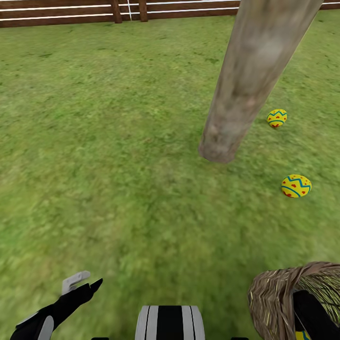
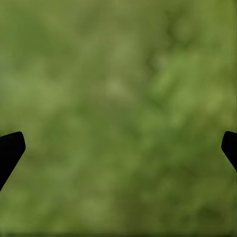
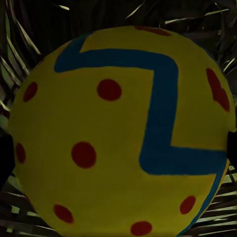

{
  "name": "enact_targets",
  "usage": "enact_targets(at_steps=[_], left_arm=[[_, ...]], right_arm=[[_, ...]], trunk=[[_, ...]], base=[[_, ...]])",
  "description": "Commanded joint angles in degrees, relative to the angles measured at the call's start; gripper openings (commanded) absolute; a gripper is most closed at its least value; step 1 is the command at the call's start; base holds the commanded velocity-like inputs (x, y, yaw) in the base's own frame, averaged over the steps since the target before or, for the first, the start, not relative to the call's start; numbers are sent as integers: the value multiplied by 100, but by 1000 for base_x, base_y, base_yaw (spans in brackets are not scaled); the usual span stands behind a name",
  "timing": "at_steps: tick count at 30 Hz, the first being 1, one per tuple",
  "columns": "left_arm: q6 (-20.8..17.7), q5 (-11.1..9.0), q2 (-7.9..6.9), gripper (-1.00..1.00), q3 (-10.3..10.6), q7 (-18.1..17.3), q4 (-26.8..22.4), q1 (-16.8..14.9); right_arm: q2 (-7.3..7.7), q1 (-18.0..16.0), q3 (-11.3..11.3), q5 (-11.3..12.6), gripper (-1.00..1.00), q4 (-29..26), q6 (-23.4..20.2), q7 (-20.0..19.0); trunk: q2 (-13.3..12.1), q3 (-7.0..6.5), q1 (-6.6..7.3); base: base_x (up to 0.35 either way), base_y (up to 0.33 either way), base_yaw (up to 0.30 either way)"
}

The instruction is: Take the three Easter eggs out of the wicker basket on the lawn in the garden, then place them on the lawn next to a single tree (choose any tree) so that all three eggs are next to the same tree and none are left in the basket.

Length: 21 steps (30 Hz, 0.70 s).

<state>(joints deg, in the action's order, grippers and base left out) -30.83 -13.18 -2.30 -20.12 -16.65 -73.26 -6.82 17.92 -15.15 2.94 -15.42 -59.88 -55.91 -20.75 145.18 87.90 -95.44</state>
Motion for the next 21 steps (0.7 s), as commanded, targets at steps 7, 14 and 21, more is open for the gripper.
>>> enact_targets(at_steps=[7, 14, 21], left_arm=[[-37, -17, 2, 100, 193, 56, -4, -3], [-37, 26, 1, 100, 235, 65, 16, -3], [-37, 41, 10, 100, 245, 66, 120, -3]], right_arm=[[-1, 3, 5, 65, -100, 2, -39, -52], [-7, 3, 6, 64, -100, 9, -33, -42], [-8, 3, 14, 62, -100, 29, -34, -9]], trunk=[[-5, -107, 13], [-15, -262, 31], [-24, -417, 49]], base=[[0, 0, 0], [0, 0, 0], [-106, 0, 0]])
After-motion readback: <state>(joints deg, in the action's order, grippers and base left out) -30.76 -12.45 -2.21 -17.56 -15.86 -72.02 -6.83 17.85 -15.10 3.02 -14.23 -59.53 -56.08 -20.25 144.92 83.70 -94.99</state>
